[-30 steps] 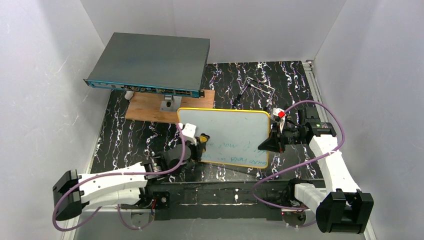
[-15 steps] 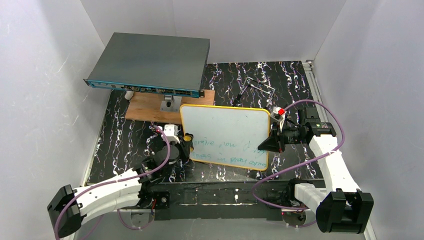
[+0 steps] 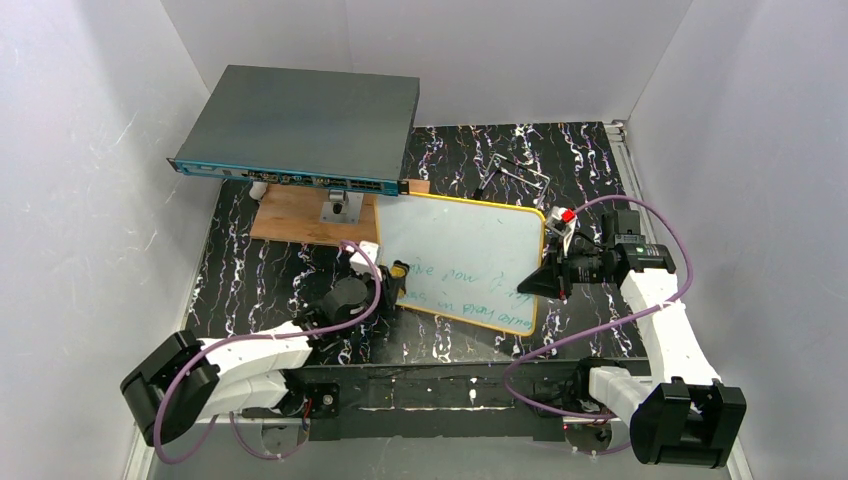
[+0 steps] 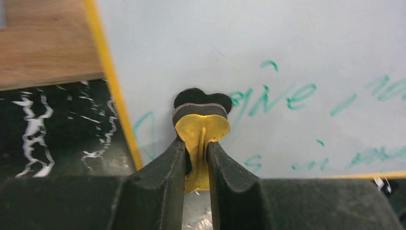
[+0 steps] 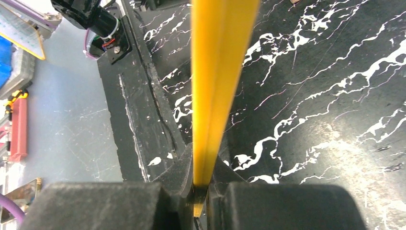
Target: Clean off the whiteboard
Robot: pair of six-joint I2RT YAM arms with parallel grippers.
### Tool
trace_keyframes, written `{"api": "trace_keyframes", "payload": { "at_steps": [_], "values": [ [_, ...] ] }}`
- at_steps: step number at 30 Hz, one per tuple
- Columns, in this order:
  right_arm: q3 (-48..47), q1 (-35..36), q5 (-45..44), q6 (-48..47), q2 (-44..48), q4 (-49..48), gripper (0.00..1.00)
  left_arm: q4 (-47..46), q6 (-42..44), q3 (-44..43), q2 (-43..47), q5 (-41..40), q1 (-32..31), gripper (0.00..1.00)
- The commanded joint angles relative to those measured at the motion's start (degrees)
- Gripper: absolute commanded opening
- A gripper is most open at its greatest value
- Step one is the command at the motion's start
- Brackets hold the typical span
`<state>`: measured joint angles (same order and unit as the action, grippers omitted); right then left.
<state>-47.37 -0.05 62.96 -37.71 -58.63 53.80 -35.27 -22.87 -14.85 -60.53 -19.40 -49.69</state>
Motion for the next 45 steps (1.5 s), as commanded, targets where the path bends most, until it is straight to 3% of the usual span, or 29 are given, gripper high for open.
{"api": "trace_keyframes", "payload": {
  "at_steps": [1, 7, 12, 15, 24, 31, 34, 37, 41, 45],
  "values": [
    [-0.61, 2.16, -5.74, -5.80, -0.11, 2.16, 0.01, -2.22, -0.47, 2.31, -2.27, 9.74, -3.09, 0.00],
    [-0.65, 2.12, -5.63, -5.95, -0.17, 2.24, 0.01, 4.88, -4.37, 5.68, 9.13, -2.90, -0.76, 0.00],
    [-0.61, 2.16, -5.54, -6.02, -0.16, 2.22, 0.01, 10.89, -4.62, 4.79, 17.58, -1.98, 6.63, 0.00],
    [-0.61, 2.14, -5.62, -6.04, -0.04, 2.27, 0.01, 9.39, -4.23, 4.00, 16.19, 2.26, 9.41, 0.00],
    [-0.57, 2.11, -5.74, -5.97, 0.01, 2.23, 0.01, 1.60, 2.39, -0.07, 2.69, 22.76, 9.13, 0.00],
    [-0.69, 2.14, -5.74, -5.88, -0.16, 2.20, 0.01, 3.37, 1.35, 1.07, -0.62, 16.94, 4.48, 0.00],
    [-0.61, 2.12, -5.82, -5.97, -0.17, 2.26, 0.01, 5.22, -3.69, 3.75, 2.30, 7.32, 5.54, 0.00],
    [-0.61, 2.16, -5.76, -5.97, -0.17, 2.20, 0.01, 10.35, -6.80, 4.41, 7.86, 3.16, 8.94, 0.00],
    [-0.66, 2.14, -5.66, -5.98, -0.34, 2.32, 0.01, 15.71, -6.08, 1.76, 12.73, 4.01, 11.69, 0.00],
    [-0.66, 2.16, -5.82, -6.05, -0.15, 2.29, 0.01, 16.78, -4.39, -2.25, 10.95, 7.85, 12.30, 0.00]
  ]
}}
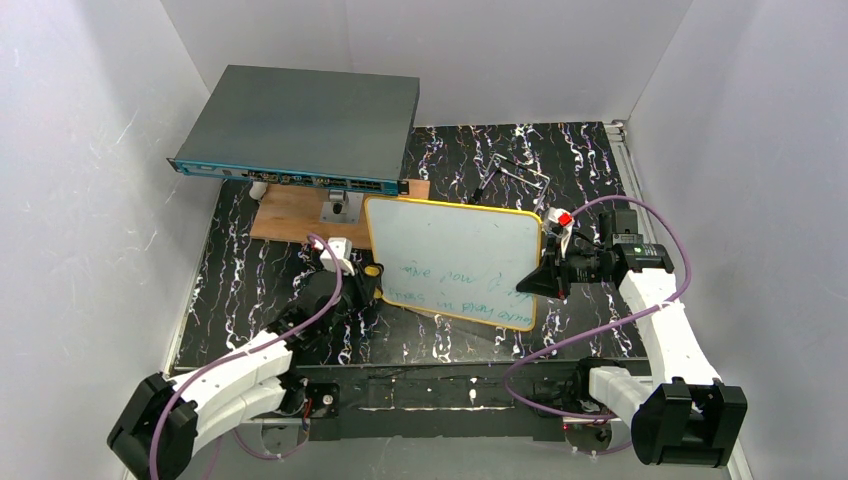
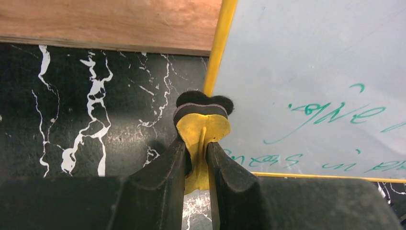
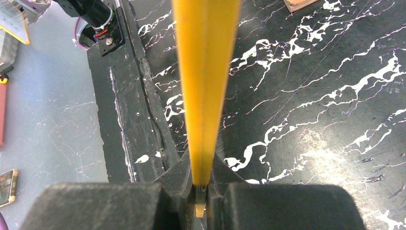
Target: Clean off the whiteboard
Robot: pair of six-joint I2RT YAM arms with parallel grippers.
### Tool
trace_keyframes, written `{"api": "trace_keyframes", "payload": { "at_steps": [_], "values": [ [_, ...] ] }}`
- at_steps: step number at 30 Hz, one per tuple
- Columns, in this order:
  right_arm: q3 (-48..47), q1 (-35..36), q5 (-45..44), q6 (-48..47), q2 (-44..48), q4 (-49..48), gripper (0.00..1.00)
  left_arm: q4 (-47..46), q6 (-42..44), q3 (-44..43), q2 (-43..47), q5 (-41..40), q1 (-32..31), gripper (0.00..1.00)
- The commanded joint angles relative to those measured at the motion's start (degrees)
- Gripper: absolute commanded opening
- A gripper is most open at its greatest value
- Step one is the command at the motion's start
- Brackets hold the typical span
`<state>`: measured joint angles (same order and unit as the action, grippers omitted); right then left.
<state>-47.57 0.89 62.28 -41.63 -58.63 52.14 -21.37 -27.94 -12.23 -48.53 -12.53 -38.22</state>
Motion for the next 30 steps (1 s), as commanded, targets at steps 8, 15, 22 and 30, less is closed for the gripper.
{"api": "trace_keyframes", "payload": {
  "at_steps": [8, 15, 22, 30],
  "values": [
    [-0.42, 1.22, -5.41, -2.14, 0.01, 3.86, 0.01, 5.98, -2.67, -5.74, -7.90, 4.56, 0.78, 0.00],
    [-0.46, 1.22, -5.33, -2.14, -0.24, 3.90, 0.01, 14.45, -9.59, -2.75, -6.32, 8.00, 0.45, 0.00],
    [-0.50, 1.21, -5.42, -2.08, -0.26, 3.85, 0.01, 17.76, -11.70, -3.25, -8.86, 9.41, 0.27, 0.00],
    [-0.47, 1.19, -5.33, -2.11, -0.30, 3.88, 0.01, 20.49, -8.14, -9.72, -6.23, 4.66, 0.44, 0.00]
  ]
}}
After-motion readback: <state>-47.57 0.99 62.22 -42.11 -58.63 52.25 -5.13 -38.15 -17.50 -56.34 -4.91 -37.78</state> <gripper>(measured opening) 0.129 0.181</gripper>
